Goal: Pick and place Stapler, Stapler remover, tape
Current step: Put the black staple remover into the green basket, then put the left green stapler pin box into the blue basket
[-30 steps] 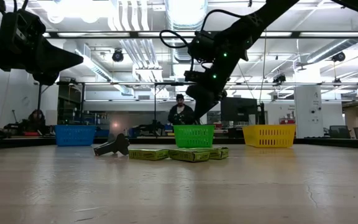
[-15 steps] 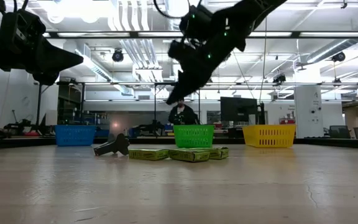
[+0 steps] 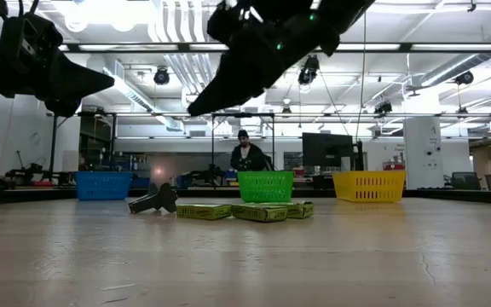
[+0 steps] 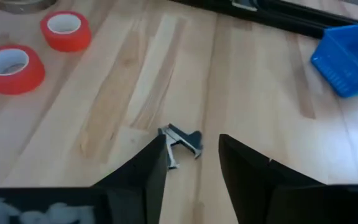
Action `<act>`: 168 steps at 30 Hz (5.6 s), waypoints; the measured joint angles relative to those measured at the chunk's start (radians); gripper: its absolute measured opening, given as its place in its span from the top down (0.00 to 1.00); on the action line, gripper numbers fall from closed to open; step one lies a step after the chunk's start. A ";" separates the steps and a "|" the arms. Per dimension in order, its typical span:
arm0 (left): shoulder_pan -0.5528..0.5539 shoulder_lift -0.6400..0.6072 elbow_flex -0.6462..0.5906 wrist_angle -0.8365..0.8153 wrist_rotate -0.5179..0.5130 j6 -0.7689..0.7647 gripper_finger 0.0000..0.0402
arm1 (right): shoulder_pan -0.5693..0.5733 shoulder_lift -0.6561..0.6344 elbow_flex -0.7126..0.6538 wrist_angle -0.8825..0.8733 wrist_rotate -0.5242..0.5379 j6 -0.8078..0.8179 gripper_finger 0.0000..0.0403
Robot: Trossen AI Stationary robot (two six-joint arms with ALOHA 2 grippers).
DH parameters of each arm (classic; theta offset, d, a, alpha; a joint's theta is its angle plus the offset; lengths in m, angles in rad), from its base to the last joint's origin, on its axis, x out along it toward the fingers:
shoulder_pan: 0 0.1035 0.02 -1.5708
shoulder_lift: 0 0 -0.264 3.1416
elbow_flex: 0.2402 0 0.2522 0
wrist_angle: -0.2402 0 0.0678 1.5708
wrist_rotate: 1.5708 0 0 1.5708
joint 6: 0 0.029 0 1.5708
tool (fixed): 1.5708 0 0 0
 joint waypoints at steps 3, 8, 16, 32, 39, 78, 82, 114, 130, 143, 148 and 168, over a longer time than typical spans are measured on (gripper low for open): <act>0.000 0.000 0.000 0.000 0.000 0.000 0.97 | 0.010 0.044 0.000 0.024 0.003 -0.005 0.59; 0.000 0.000 0.000 0.000 0.000 0.000 0.97 | 0.009 0.094 0.017 0.024 0.009 0.034 0.54; 0.000 0.000 0.000 0.000 0.000 0.000 0.97 | 0.024 0.212 0.104 0.029 0.006 0.025 0.56; 0.000 0.000 0.000 -0.004 0.000 0.000 0.97 | 0.029 0.269 0.160 -0.007 0.001 0.003 0.67; 0.000 0.000 0.000 -0.009 0.000 0.000 0.97 | 0.030 0.269 0.151 -0.027 0.001 0.022 0.72; 0.000 0.000 0.000 -0.018 0.000 0.000 0.97 | 0.027 0.094 0.146 -0.210 0.241 0.064 0.98; 0.000 0.000 0.000 -0.019 0.000 0.000 0.97 | -0.004 0.044 0.135 -0.278 0.336 0.053 0.98; 0.000 0.000 0.000 -0.021 0.001 0.000 0.97 | -0.374 -0.106 -0.221 -0.132 0.206 0.214 0.98; 0.000 0.000 0.000 -0.021 0.001 0.000 0.97 | -0.366 -0.106 -0.213 -0.108 0.217 0.255 0.72; 0.000 0.000 0.000 -0.021 0.001 0.000 0.97 | -0.282 -0.193 -0.180 -0.124 0.165 0.233 0.55; 0.000 0.000 0.000 -0.021 0.001 0.000 0.97 | -0.225 -0.256 -0.209 -0.124 0.163 0.237 0.57; 0.000 0.000 0.000 -0.020 0.000 0.000 0.97 | 0.038 -0.675 -0.652 0.121 0.165 0.381 0.95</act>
